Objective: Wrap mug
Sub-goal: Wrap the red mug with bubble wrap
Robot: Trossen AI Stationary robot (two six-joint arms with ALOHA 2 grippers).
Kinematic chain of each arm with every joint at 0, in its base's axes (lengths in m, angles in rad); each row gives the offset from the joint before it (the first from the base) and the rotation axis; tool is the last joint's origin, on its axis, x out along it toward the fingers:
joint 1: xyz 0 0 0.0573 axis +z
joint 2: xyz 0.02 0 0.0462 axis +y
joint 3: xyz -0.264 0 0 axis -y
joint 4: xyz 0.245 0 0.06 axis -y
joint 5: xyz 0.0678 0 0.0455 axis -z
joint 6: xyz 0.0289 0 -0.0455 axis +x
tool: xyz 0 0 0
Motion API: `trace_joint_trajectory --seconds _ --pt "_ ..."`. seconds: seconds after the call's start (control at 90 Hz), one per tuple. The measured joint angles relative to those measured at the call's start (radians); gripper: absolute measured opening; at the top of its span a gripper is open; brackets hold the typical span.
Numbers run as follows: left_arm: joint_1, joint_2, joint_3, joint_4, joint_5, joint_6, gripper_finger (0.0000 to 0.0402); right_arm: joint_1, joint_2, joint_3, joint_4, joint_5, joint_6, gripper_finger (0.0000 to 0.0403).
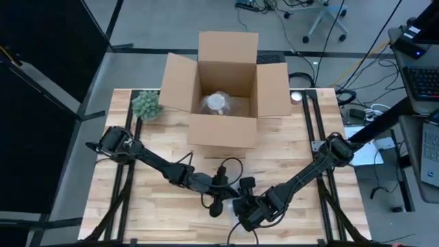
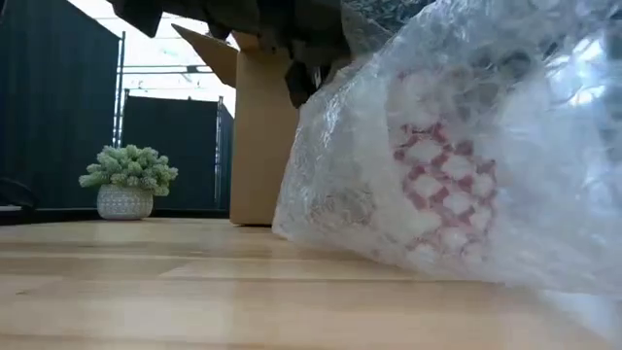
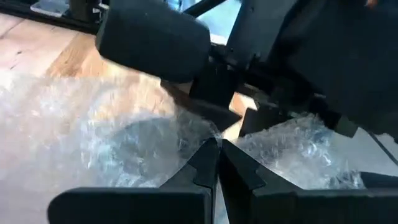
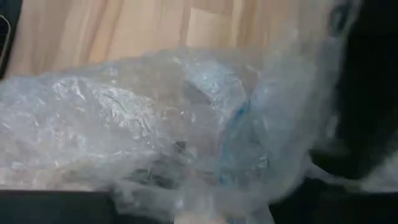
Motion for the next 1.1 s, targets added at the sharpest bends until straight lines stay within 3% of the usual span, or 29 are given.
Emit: trace_joint_trajectory --seconds 1.0,1.1 --pt "0.012 0.0 -0.001 0.001 0.001 -0.026 0.0 -0.003 0.0 0.0 0.02 0.003 0.001 0.0176" --pt "0.004 0.0 -0.002 0.001 -0.005 -0.026 0.0 -0.014 0.0 0.0 0.033 -0.013 0.062 0.0176"
